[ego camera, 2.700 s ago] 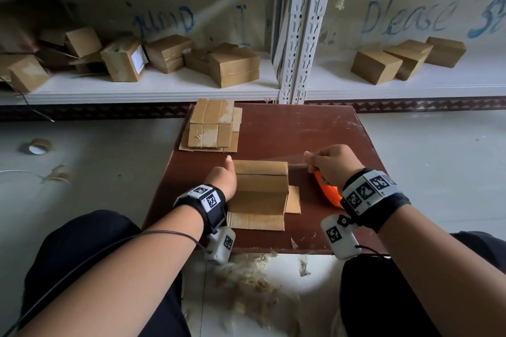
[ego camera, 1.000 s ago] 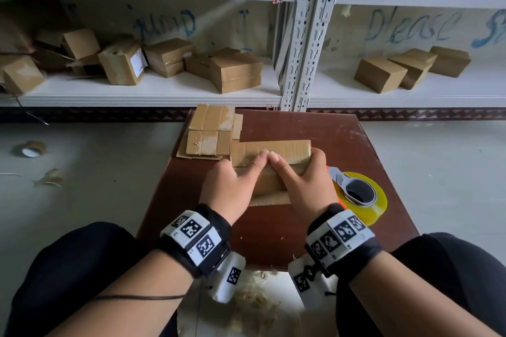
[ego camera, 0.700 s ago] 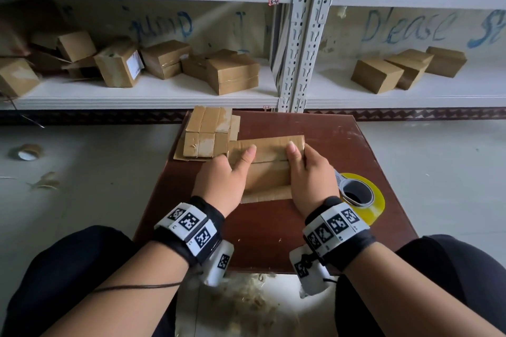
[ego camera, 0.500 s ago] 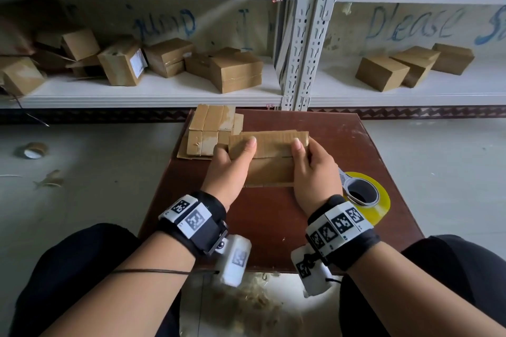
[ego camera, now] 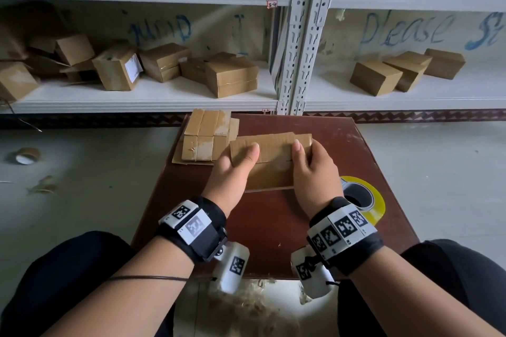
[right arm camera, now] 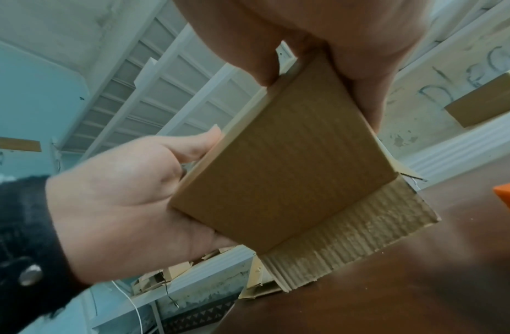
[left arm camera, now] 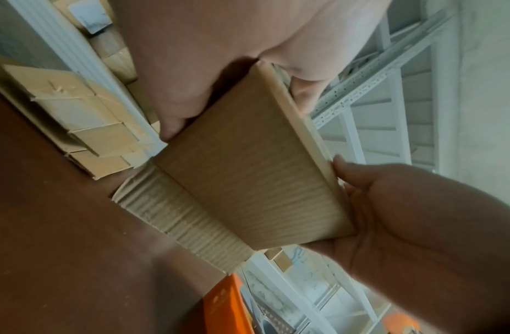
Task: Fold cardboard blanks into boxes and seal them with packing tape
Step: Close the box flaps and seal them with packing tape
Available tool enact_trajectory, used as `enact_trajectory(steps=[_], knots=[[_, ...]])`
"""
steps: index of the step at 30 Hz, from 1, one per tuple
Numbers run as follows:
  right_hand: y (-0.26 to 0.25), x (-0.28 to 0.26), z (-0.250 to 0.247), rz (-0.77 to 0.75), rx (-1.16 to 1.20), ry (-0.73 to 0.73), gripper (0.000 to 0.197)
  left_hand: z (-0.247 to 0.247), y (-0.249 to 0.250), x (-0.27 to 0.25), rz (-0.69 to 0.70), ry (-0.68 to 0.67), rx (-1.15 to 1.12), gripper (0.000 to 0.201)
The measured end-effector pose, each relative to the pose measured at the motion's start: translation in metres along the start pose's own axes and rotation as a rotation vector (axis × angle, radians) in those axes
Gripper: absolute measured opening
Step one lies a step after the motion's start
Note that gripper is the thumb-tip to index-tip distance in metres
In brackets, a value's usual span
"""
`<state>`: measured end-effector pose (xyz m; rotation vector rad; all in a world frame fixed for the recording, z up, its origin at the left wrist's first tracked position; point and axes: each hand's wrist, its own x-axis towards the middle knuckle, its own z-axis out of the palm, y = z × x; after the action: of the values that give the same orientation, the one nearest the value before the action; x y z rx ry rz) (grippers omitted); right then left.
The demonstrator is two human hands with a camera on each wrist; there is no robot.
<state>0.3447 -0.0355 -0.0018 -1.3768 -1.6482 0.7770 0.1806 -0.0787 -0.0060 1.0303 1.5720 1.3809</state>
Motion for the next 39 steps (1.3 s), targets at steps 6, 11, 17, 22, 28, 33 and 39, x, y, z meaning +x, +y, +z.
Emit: enact_trajectory(steps=[6, 11, 17, 22, 28, 33, 39], knots=[[-0.006, -0.011, 0.004, 0.014, 0.032, -0.028, 0.070, -0.001, 0.011, -0.012, 0.077, 0.104, 0.075, 0.035], [-0.004, -0.012, 0.008, 0.007, 0.046, -0.045, 0.046, -0.007, 0.013, -0.018, 0.112, 0.161, 0.262, 0.043], [0.009, -0.002, 0.012, -0.014, 0.069, 0.005, 0.028, -0.010, 0.007, -0.011, 0.139, 0.197, 0.255, 0.047], [0.014, -0.005, 0.020, 0.016, 0.021, -0.017, 0.082, -0.007, -0.002, -0.007, -0.088, 0.047, 0.051, 0.025], [0.012, -0.010, 0.015, 0.006, -0.071, -0.066, 0.056, 0.005, -0.025, -0.011, -0.081, 0.171, -0.011, 0.044], [-0.001, -0.015, 0.005, -0.046, 0.008, -0.082, 0.050, -0.003, -0.023, -0.011, -0.281, 0.013, -0.360, 0.082], [-0.002, -0.013, 0.002, -0.179, 0.040, -0.126, 0.051, -0.017, -0.004, -0.005, -0.532, -0.096, -0.710, 0.080]])
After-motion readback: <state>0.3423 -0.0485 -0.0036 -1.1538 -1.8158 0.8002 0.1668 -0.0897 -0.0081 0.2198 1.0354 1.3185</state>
